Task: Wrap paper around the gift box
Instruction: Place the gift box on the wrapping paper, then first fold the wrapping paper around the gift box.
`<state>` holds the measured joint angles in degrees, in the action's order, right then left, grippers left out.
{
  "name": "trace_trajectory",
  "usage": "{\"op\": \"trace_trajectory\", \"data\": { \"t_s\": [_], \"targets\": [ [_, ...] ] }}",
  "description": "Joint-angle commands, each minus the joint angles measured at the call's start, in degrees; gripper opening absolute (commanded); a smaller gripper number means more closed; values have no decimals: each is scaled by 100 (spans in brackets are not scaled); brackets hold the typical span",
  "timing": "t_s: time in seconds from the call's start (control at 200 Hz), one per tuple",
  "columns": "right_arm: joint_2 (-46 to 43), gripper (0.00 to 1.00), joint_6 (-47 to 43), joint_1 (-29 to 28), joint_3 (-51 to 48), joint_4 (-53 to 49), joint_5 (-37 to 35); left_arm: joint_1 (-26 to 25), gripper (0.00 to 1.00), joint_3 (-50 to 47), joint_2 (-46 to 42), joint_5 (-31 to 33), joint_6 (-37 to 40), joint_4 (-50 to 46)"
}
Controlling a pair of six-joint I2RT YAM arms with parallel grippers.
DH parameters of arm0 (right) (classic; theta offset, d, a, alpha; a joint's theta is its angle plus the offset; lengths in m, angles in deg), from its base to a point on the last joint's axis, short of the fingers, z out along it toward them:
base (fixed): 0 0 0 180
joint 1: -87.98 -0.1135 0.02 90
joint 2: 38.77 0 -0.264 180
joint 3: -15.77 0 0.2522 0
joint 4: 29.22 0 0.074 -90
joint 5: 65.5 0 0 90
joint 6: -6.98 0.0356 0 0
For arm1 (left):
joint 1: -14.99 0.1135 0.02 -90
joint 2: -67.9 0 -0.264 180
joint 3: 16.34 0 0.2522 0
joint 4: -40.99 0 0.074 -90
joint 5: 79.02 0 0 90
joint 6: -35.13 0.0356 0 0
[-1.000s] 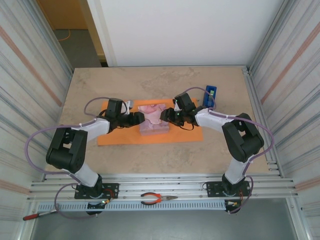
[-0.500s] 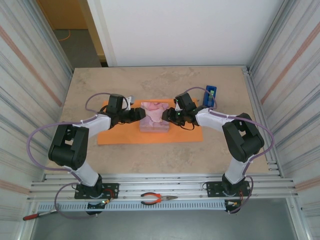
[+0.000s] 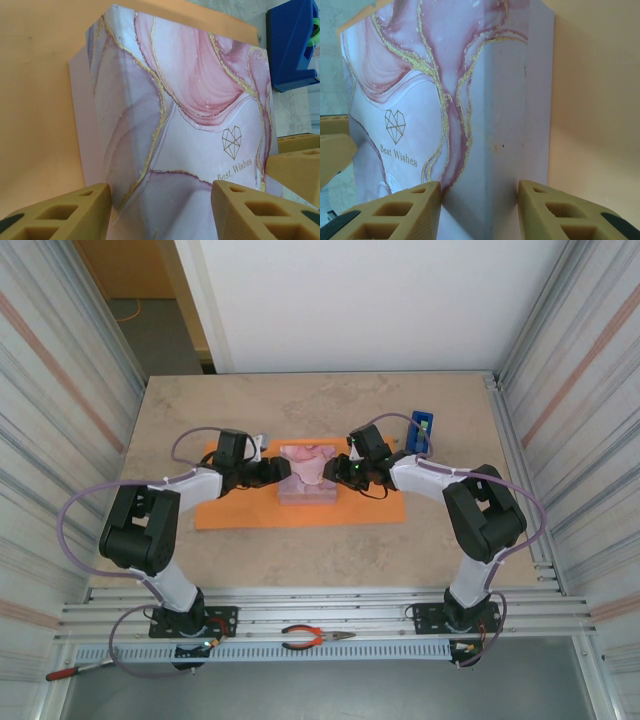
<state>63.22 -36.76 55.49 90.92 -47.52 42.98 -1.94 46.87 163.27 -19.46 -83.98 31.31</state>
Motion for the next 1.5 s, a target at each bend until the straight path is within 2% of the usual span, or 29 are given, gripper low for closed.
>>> {"op": "trace_trajectory", "data": {
  "t_s": [0.0,0.391,0.496,0.676,0.727,0.747,0.982,1.027,1.147,1.298,1.408,1.493],
  "targets": [
    [146,43,34,-3,139,49,102,-12,56,89,53,-173,144,-47],
    [93,51,24,124,118,16,86,4,57,92,-4,-147,159,-81],
    [6,61,-11,182,102,-27,46,27,58,98,-43,-134,159,-100],
    [-390,84,-117,313,16,-271,-273,188,62,183,-213,-160,163,-136],
    [-541,92,-203,331,-8,-370,-438,247,63,218,-283,-181,168,-167],
    [-611,99,-247,331,-12,-442,-535,279,64,237,-308,-194,172,-178],
    [-1362,98,-473,361,-55,-1211,-2217,462,66,389,-782,-306,227,-402],
    [-1491,98,-470,434,-128,-1278,-2352,462,66,377,-892,-326,236,-445],
    [-1838,98,-154,916,-563,-1174,-2054,458,67,272,-1183,-340,205,-504],
    [-2206,98,60,1659,-1370,-777,-921,432,68,18,-1538,-336,161,-557],
    [-2558,100,149,1923,-2018,-541,-628,404,70,-172,-1726,-300,150,-573],
    [-2616,90,18,2009,-2127,-883,-609,366,70,-289,-1824,-274,150,-575]
  ]
}}
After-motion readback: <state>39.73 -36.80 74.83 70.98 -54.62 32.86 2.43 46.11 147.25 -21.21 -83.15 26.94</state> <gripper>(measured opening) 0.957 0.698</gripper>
